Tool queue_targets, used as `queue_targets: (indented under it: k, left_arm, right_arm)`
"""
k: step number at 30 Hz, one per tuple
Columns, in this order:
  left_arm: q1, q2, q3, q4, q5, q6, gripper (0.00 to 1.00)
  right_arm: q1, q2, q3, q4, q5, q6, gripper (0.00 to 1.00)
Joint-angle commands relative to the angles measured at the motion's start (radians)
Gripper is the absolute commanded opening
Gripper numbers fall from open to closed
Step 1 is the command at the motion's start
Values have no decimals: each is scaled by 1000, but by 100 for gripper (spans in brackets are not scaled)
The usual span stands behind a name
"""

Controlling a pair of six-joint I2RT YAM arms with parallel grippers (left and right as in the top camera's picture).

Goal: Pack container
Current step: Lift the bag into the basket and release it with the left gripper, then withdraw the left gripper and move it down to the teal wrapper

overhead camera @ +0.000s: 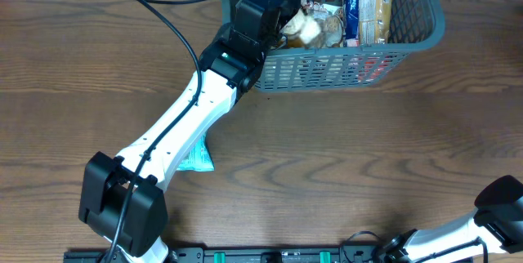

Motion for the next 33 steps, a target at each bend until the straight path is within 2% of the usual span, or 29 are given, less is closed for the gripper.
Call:
queue_targets:
  k: [1,13,20,22,27,30,33]
  left_arm:
    - [1,-9,43,16,-9,8,48]
    - [1,-10,62,20,-9,82,75]
    - [0,-14,92,19,-5,136,81]
    - [1,-24,111,19,-5,189,82]
    - [0,-98,190,-15,-13,435,88]
    - [0,-186,234,-156,-62,570,91]
    - [1,-282,234,-352,-192,605,95]
  right_arm:
    - [-9,10,-3,-3,-4,2,99]
    - [-9,10,-3,-3,-4,2,99]
    - [-9,10,-3,-3,-4,2,99]
    - [-9,10,-3,-3,-4,2,99]
    - [-9,10,-3,-3,-4,2,99]
    - [-9,10,-3,-3,-4,2,99]
    - [-9,10,-3,-3,-4,2,99]
